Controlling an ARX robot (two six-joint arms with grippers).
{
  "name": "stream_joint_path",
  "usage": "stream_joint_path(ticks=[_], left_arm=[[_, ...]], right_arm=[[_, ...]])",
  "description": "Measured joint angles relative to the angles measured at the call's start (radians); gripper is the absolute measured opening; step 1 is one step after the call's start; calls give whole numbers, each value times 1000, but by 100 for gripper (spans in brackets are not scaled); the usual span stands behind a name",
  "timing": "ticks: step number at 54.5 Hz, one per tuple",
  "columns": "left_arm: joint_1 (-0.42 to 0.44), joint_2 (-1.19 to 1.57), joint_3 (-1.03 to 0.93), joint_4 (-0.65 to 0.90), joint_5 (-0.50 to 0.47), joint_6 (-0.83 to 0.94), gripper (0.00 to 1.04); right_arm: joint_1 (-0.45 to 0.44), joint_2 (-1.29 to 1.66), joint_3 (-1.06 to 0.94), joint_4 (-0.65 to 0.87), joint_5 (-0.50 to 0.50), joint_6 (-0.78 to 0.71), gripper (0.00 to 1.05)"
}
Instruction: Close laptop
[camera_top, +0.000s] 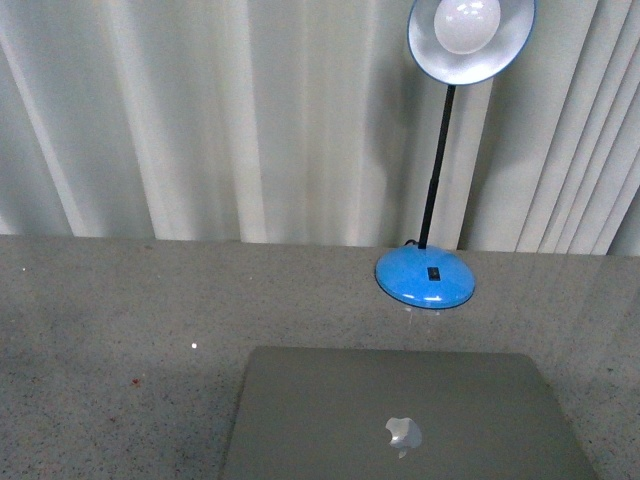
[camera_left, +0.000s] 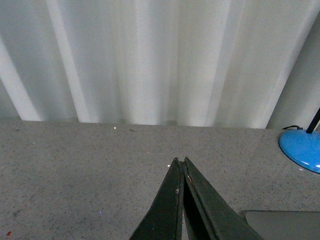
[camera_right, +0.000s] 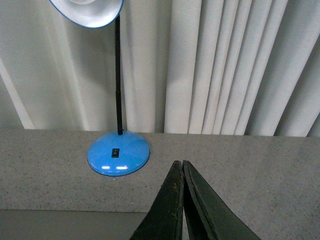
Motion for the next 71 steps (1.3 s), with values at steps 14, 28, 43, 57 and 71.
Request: stream_joint_path(ticks=[14,28,43,57,71], left_arm=[[55,-203,-143,-73,51,3,4],[140,-450,-215,-252,132,3,4],[140,-692,-229,-457,135,3,4],[140,-890,-230,-639,135,3,4],[140,-1006,-230,-750,135,3,4]], right_arm=[[-82,-238,-102,-138,-96,2,3],[-97,-484,-157,-328,-100,4,3],[-97,-721,-175,-536,-100,4,3],[-97,-894,-175,-694,-101,4,3],[-97,-1002,-175,-800,-101,4,3]])
